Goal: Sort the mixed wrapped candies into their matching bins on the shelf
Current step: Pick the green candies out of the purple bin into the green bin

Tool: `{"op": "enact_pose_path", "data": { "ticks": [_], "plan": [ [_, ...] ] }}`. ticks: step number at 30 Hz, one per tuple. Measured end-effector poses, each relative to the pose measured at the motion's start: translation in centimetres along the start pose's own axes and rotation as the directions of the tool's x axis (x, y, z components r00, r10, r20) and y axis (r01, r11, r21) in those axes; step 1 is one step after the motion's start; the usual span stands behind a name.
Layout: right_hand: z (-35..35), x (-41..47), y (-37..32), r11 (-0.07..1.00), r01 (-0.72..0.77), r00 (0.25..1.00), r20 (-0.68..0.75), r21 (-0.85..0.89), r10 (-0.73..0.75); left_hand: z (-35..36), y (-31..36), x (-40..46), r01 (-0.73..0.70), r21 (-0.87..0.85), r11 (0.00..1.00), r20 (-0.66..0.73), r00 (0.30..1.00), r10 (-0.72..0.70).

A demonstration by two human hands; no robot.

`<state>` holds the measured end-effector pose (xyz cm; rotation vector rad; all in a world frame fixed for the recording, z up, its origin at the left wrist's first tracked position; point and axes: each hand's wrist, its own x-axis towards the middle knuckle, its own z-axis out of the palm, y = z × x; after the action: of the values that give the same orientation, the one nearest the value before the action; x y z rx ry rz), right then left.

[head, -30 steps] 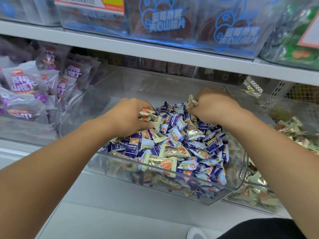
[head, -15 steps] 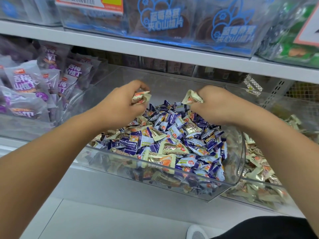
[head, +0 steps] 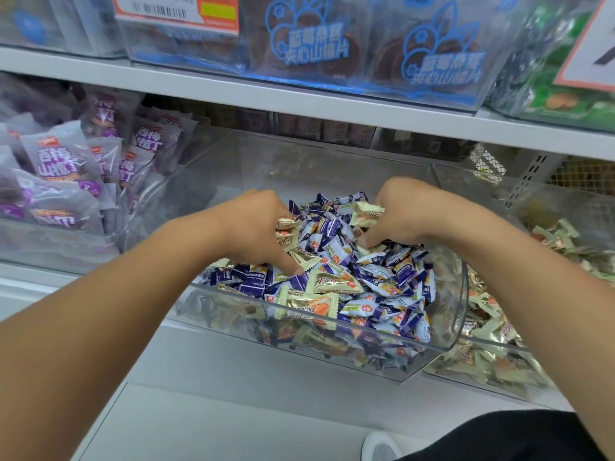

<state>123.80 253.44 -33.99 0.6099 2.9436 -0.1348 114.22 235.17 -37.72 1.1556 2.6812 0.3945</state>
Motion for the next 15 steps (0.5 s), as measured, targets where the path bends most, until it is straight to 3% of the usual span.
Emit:
{"op": "enact_pose_path", "data": {
  "ticks": [4, 9, 12, 15],
  "plan": [
    [0.3, -0.5, -0.1, 0.999, -0.016, 1.000, -0.001, -0.050, 0.016, 0.3, -0.8, 0.4, -0.025, -0.035, 0.999, -0.035, 0.999, 0.024],
    [-0.1, -0.5, 0.1, 0.998, -0.034, 0.999, -0.028, 0.045, 0.035, 0.3, -1.0, 0.4, -0.076, -0.144, 0.987, -0.127, 0.990, 0.058],
    [-1.0, -1.1, 0.8, 0.991, -0.012, 0.992, -0.122, 0.136, 0.029, -0.2, -1.1, -0.1, -0.087, -0.272, 0.958, -0.203, 0.979, 0.031],
    [-1.9, -2.7, 1.5, 0.982, 0.075, 0.976, -0.214, 0.174, -0.037, -0.7, -1.0, -0.6, -0.137, -0.477, 0.868, -0.304, 0.953, -0.017]
  ]
}}
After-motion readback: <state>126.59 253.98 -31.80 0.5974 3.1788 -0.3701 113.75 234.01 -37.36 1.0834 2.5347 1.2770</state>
